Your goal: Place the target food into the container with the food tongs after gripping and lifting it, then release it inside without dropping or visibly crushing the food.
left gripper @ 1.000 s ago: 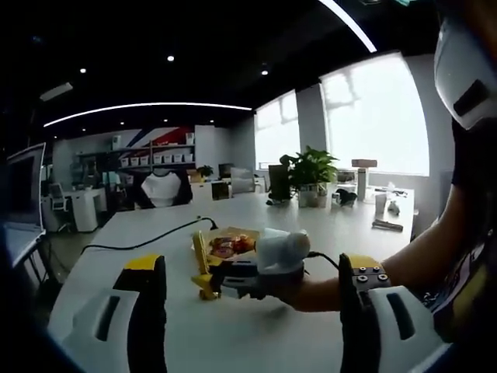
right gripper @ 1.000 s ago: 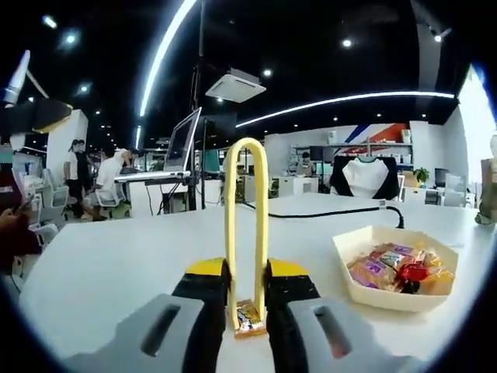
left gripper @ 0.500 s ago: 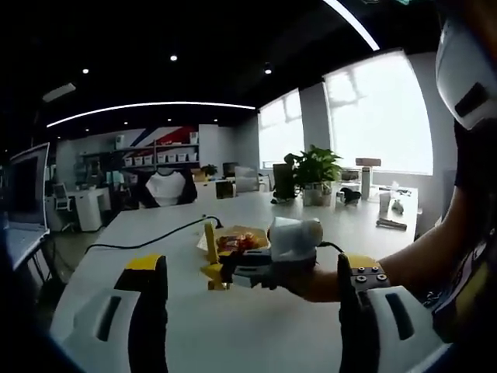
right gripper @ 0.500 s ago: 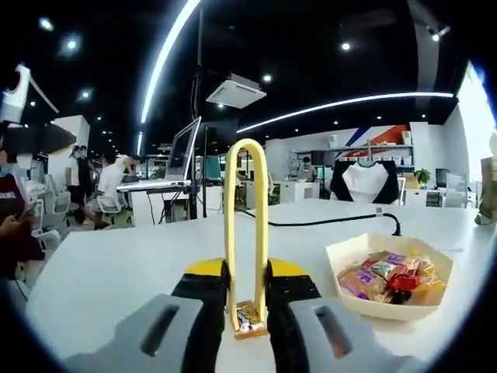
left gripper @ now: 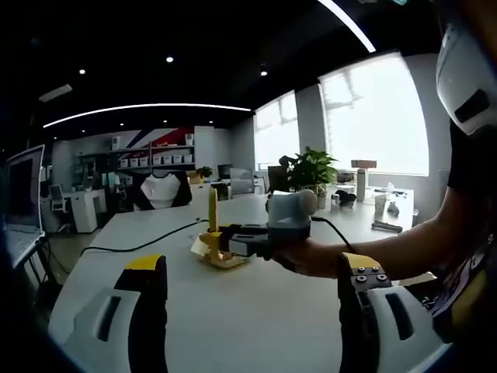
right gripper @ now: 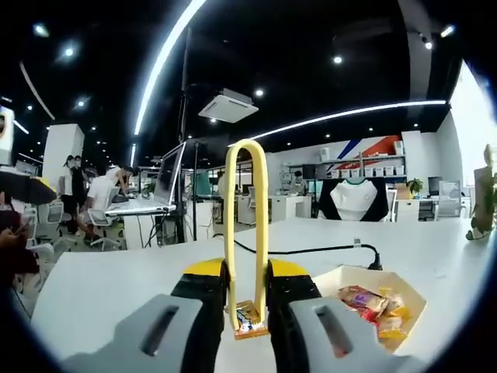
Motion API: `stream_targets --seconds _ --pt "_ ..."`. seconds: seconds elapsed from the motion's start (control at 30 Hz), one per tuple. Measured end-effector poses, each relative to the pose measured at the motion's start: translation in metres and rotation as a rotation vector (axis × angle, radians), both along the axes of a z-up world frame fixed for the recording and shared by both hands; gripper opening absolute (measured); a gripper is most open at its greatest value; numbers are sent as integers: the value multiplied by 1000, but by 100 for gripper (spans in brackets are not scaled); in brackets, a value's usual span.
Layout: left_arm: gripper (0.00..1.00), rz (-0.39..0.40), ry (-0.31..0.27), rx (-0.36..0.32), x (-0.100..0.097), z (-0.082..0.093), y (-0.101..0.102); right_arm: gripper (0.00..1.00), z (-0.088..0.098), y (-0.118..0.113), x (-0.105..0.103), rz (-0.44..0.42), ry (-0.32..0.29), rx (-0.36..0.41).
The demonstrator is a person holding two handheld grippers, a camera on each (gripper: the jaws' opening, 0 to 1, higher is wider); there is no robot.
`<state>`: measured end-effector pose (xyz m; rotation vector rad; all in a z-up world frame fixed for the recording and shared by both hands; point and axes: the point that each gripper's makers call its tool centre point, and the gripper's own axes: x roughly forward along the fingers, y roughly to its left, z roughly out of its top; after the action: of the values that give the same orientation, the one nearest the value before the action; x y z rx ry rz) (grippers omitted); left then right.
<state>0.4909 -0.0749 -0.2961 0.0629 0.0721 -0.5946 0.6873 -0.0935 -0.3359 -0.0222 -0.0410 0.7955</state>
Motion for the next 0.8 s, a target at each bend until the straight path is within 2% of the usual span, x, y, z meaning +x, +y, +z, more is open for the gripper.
stream_targets --seconds 0.13,0.4,0.6,0.7,0.77,0.8 --pt "96 -4 5 0 0 -1 -1 15 9 -6 11 -4 -13 3" --pt "98 12 -3 8 0 1 3 15 15 -31 48 -41 -49 -61" --pt "98 13 5 14 0 -1 4 15 10 -57 77 -69 -1 -33" --pt "98 9 3 19 0 0 4 15 2 -68 89 -80 17 -70" --pt "98 9 -1 21 0 1 4 15 -1 -74 96 -87 46 -47" --pt "98 8 0 20 0 1 3 15 -4 -75 99 -88 49 -62"
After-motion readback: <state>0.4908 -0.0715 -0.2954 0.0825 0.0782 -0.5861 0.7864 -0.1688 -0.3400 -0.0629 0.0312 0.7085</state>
